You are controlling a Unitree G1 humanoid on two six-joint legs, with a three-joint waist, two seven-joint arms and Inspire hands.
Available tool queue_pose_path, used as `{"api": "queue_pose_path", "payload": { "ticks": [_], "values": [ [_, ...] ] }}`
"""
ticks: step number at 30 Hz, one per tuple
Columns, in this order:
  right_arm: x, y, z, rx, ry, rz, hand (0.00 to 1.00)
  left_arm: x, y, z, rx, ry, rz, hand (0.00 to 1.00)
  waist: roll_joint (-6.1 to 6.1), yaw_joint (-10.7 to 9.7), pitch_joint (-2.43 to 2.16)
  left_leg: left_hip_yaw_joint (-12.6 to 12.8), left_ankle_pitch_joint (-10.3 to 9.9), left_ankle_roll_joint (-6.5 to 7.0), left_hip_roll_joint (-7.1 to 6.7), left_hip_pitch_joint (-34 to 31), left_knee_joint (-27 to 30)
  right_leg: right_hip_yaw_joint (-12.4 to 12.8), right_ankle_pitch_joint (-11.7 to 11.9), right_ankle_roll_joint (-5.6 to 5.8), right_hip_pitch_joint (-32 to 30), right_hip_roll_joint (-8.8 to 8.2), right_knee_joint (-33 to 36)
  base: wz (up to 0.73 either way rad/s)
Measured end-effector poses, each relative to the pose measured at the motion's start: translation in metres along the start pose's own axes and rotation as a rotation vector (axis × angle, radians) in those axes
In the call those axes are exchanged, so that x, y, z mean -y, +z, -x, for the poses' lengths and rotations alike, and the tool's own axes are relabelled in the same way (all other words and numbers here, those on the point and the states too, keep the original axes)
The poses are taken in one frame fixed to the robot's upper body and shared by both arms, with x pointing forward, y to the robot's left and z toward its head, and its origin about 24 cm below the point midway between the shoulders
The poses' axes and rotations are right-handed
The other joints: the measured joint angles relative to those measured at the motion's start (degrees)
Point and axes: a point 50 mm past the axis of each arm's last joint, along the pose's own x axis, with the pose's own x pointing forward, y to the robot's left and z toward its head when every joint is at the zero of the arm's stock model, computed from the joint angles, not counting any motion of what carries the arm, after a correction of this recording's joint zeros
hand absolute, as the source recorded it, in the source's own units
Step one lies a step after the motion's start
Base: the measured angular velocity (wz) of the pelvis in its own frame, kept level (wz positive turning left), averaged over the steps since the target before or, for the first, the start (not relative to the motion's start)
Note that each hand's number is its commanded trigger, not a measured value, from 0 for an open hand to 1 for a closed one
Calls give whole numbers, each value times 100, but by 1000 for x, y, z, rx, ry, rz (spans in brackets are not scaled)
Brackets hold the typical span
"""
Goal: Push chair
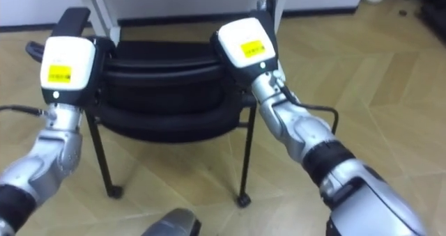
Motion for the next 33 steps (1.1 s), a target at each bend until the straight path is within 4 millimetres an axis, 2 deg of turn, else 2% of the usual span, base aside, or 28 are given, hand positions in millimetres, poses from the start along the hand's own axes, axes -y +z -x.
{"api": "queue_pose_path", "payload": {
  "ticks": [1, 3, 4, 6, 8, 10, 13, 14, 15, 16, 17, 19, 21, 23, 25, 26, 28, 29, 30, 31, 33],
  "values": [
    [0, -2, 3, 0, 1, 1, 100, 1, 3, 1, 2, 2, 13, 100, 62, -46, -29, 124, 73, -48, -12, -81, -441, 14, 13, 40, -10, -4, 7, 14],
    [-1, -3, 5, -1, 1, 1, 100, 2, 5, 3, 3, -1, 22, 100, 73, -28, -66, 273, 203, 201, -48, -128, -620, 132, 8, 120, -104, -77, 70, -9],
    [1, -5, 5, 1, -5, 7, 100, 2, 6, 2, 5, 2, 26, 100, 31, -39, -57, 288, 213, 219, -129, -135, -693, 181, 29, 167, -191, -145, 101, -14],
    [2, -7, 5, 1, -7, 12, 100, 2, 8, 0, 9, 3, 30, 100, 15, -54, -50, 365, 259, 303, -183, -87, -771, 283, 67, 219, -243, -192, 107, -12],
    [-1, -7, 6, -2, 5, 6, 100, 3, 8, 1, 11, -9, 30, 100, -104, -49, -30, 483, 249, 362, -188, -24, -867, 374, 84, 264, -246, -277, 119, -16],
    [-1, -9, 7, -5, 6, -2, 100, 1, 9, -1, 23, -10, 28, 100, -168, -43, -32, 573, 195, 420, -198, 40, -926, 473, 112, 325, -283, -336, 122, -14],
    [-2, -10, 9, -7, 9, -13, 100, -1, 8, -3, 42, -15, 25, 100, -241, -25, -68, 684, 125, 538, -207, 102, -930, 564, 172, 389, -294, -397, 192, -11],
    [-2, -9, 8, -8, 8, -16, 100, -1, 7, -4, 46, -14, 23, 100, -268, -25, -57, 701, 111, 557, -214, 109, -915, 592, 220, 420, -321, -434, 288, -6],
    [-2, -11, 9, -18, 8, -21, 100, -1, 8, -7, 54, -21, 19, 100, -246, -54, -46, 686, 52, 593, -197, 111, -810, 629, 466, 546, -433, -479, 640, 8],
    [-4, -12, 10, -30, 16, -25, 100, -1, 10, -11, 70, -29, 16, 100, -224, -57, -52, 650, -19, 610, -170, 130, -701, 693, 762, 574, -546, -518, 986, 12],
    [-5, -13, 11, -35, 19, -26, 100, -1, 11, -13, 77, -33, 12, 100, -224, -60, -46, 630, -49, 621, -150, 147, -664, 738, 908, 585, -607, -518, 1124, 3],
    [-7, -16, 12, -55, 18, -35, 100, -3, 13, -18, 93, -35, 6, 100, -57, -22, 24, 519, -214, 628, 30, 200, -456, 824, 1530, 610, -816, -406, 1534, -12],
    [-7, -14, 12, -63, 7, -44, 100, -4, 11, -21, 98, -35, 3, 100, 25, 42, 39, 489, -284, 627, 108, 222, -386, 994, 1858, 642, -972, -289, 1685, -25],
    [-8, -14, 12, -66, 8, -49, 100, -3, 10, -22, 103, -43, 7, 100, 94, 92, 37, 461, -312, 654, 125, 248, -373, 1104, 1834, 713, -1019, -212, 1686, -20],
    [-6, -13, 10, -62, 3, -48, 100, -4, 8, -23, 98, -38, 11, 100, 135, 158, 33, 450, -328, 644, 163, 247, -340, 1324, 1569, 828, -1248, -173, 1184, -15],
    [-7, -13, 11, -63, 5, -48, 100, -3, 8, -22, 98, -42, 12, 100, 159, 179, 27, 448, -351, 632, 201, 263, -312, 1398, 1524, 853, -1321, -164, 961, 0],
    [-11, -10, 12, -65, 20, -63, 100, -2, 6, -21, 102, -54, 6, 100, 194, 234, 24, 366, -499, 494, 359, 368, -162, 1402, 1573, 881, -1387, -147, -189, 9],
    [-13, -8, 13, -67, 28, -70, 100, -2, 5, -20, 102, -61, 3, 100, 188, 237, 8, 328, -546, 450, 422, 390, -102, 1363, 1632, 865, -1361, -150, -212, 8],
    [-17, -5, 13, -69, 37, -85, 100, -2, 2, -19, 105, -69, -7, 100, 123, 279, -66, 304, -605, 329, 508, 403, -62, 1320, 1634, 801, -1296, -55, -210, 15],
    [-16, -4, 12, -66, 37, -86, 100, -4, 1, -20, 109, -66, -12, 100, 81, 276, -78, 214, -609, 246, 508, 403, -66, 1262, 1648, 718, -1252, 8, -208, 15],
    [-14, -4, 10, -65, 33, -85, 100, -5, 1, -21, 108, -62, -15, 100, 26, 273, -71, 150, -598, 171, 516, 394, -120, 1207, 1648, 556, -1248, 30, -191, 16]
  ]
}}
